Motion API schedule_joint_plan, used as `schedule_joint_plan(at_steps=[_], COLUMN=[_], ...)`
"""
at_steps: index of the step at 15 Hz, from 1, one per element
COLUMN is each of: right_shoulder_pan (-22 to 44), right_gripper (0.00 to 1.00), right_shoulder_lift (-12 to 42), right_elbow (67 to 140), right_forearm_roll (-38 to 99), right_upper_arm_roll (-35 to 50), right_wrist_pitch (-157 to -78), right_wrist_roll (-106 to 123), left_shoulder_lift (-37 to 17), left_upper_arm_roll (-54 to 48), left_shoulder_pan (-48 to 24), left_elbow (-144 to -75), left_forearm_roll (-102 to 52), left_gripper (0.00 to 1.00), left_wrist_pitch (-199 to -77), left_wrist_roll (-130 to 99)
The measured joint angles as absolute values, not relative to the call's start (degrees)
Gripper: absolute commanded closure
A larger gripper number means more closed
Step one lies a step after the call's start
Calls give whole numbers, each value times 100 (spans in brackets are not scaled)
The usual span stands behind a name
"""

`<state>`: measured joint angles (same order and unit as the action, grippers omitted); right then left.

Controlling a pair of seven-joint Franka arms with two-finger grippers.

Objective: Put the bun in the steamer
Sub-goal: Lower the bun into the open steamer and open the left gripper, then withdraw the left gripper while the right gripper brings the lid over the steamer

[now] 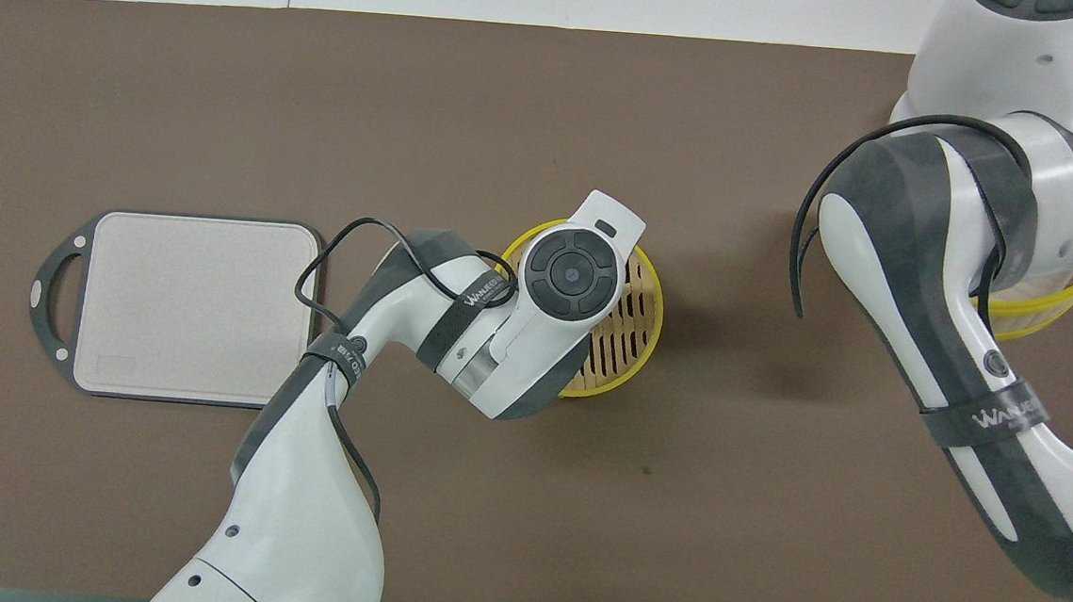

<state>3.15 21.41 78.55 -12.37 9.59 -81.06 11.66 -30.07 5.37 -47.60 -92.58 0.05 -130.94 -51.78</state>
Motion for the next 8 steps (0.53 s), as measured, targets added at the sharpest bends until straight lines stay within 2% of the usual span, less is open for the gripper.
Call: schedule_joint_plan(at_steps=[6, 8], right_shoulder_pan=[315, 322], right_gripper=[100, 100], right_shoulder_lift=[2141, 2140], right_elbow=[7866, 7870], right_forearm_roll=[-1202, -723], right_upper_arm_roll=[962, 970], right_wrist_pitch=[-8108, -8255], right_wrist_roll=[1166, 1144], left_shoulder_lift=[-2972, -2711], left_upper_arm_roll=[543, 585], left_shoulder_pan=[-4756, -4673], left_elbow=[-9255, -9242], left_forearm_roll=[5, 5], left_gripper=[0, 0], left_wrist_pitch=[-13040, -12656], left_wrist_roll=[-5521, -5543])
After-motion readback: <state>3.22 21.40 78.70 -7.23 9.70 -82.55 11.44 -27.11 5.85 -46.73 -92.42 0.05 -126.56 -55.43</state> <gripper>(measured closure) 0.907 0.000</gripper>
